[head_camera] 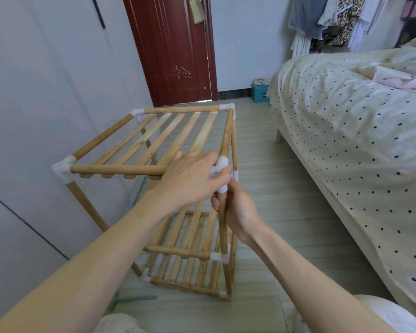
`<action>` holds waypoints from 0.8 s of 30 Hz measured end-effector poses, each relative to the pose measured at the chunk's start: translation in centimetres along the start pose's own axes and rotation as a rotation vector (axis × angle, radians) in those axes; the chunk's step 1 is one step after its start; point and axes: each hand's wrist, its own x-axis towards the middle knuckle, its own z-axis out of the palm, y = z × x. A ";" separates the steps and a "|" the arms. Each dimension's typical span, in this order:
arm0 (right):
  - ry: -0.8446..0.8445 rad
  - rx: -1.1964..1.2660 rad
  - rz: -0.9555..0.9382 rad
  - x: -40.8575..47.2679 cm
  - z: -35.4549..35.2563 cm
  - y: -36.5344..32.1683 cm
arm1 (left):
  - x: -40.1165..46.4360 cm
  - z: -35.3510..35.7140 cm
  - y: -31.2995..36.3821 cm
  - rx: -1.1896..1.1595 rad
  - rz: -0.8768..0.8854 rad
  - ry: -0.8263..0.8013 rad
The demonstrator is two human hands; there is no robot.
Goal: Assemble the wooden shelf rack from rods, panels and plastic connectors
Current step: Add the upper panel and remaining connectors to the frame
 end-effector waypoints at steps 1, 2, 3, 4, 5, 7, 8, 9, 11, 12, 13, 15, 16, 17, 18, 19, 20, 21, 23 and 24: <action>-0.003 0.036 0.021 0.0 0.0 -0.3 | -0.3 0.1 0.1 0.027 0.001 0.015; 0.002 0.022 0.027 0.1 -0.1 -0.7 | -0.4 0.2 0.2 0.041 -0.002 0.024; 0.019 -0.051 0.011 0.1 -0.1 -1.1 | -0.5 0.4 0.3 0.046 -0.006 0.027; 0.042 -0.140 -0.018 0.2 -0.2 -1.6 | -0.6 0.5 0.3 0.044 -0.010 0.026; 0.063 -0.209 -0.057 0.3 -0.2 -2.1 | -0.6 0.5 0.3 0.034 -0.012 0.023; 0.079 -0.281 -0.117 0.1 0.0 -3.1 | -0.5 0.5 0.1 -0.015 -0.016 0.007; 0.077 -0.312 -0.140 0.0 0.1 -3.5 | -0.5 0.4 -0.1 -0.052 -0.018 -0.001; 0.070 -0.353 -0.162 -0.2 0.2 -3.8 | -0.5 0.3 -0.4 -0.101 -0.016 0.003; 0.062 -0.432 -0.202 -0.7 0.6 -4.0 | -0.7 0.3 -1.2 -0.209 0.003 0.074; 0.063 -0.458 -0.214 -1.0 0.9 -4.1 | -0.8 0.3 -1.7 -0.245 0.010 0.120; 0.063 -0.476 -0.221 -1.3 1.2 -4.1 | -0.8 0.3 -2.1 -0.257 0.004 0.156; 0.077 -0.491 -0.236 -1.5 1.8 -4.0 | -0.4 0.1 -3.2 -0.231 -0.045 0.188; 0.102 -0.497 -0.245 -1.5 2.0 -3.9 | 0.0 0.0 -3.7 -0.209 -0.078 0.184; 0.132 -0.502 -0.248 -1.3 2.1 -3.8 | 0.5 -0.2 -4.2 -0.184 -0.112 0.166; 0.151 -0.502 -0.242 -1.1 2.3 -3.9 | 1.0 -0.2 -4.7 -0.153 -0.145 0.131; 0.153 -0.496 -0.232 -0.9 2.4 -4.1 | 1.5 -0.2 -5.0 -0.118 -0.176 0.086; 0.148 -0.489 -0.223 -0.6 2.3 -4.5 | 1.9 0.0 -5.1 -0.083 -0.196 0.040; 0.150 -0.482 -0.218 -0.3 2.1 -5.0 | 2.2 0.4 -4.9 -0.058 -0.200 0.009; 0.178 -0.484 -0.219 0.5 1.3 -6.2 | 3.0 1.2 -3.9 -0.048 -0.157 0.019; 0.200 -0.497 -0.223 1.0 0.7 -6.8 | 3.5 1.6 -3.3 -0.065 -0.125 0.029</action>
